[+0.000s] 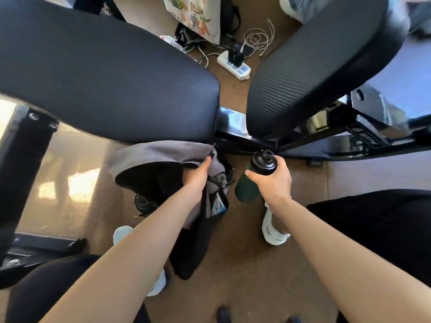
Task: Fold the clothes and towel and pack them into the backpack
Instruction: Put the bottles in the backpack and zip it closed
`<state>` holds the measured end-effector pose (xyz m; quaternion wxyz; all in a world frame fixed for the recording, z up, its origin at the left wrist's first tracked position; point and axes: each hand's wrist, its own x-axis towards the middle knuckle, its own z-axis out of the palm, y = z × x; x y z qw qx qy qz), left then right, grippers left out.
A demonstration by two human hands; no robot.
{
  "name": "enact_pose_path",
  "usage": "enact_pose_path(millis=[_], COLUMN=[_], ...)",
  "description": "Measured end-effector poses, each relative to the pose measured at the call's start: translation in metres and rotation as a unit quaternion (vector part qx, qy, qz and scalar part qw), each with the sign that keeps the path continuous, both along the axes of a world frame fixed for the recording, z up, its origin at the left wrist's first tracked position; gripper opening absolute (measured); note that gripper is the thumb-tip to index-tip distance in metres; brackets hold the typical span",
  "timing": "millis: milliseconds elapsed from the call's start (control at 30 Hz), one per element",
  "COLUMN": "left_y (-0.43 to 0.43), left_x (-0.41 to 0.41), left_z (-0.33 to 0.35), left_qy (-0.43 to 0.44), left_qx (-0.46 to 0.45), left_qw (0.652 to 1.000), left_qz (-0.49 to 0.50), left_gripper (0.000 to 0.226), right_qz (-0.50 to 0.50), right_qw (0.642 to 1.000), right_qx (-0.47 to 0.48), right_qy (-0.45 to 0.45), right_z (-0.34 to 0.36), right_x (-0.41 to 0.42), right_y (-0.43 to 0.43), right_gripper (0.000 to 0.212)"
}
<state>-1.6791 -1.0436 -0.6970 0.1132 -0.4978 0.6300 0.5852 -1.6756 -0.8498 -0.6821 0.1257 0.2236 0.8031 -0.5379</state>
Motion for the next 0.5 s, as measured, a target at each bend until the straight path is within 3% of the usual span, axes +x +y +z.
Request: enact_pose_path(millis=[333,500], left_y=[-0.004,-0.010], left_x=[0.028,0.059], left_z=[-0.013,-0.007], left_qy=[-0.002,0.011], left_qx=[-0.050,-0.025], left_qw=[0.993,0.980], left_qz=[0.111,0.196], left_gripper=[0.039,0.028], right_qz=[0.015,-0.118], right_qw=[0.998,0.975], right_qx=[0.008,-0.177], right_qy=[0.060,-0.062], right_z=[0.007,-0.005], right_x=[-0.005,-0.016], right_y=[-0.018,-0.031], right_gripper=[0.069,0.061])
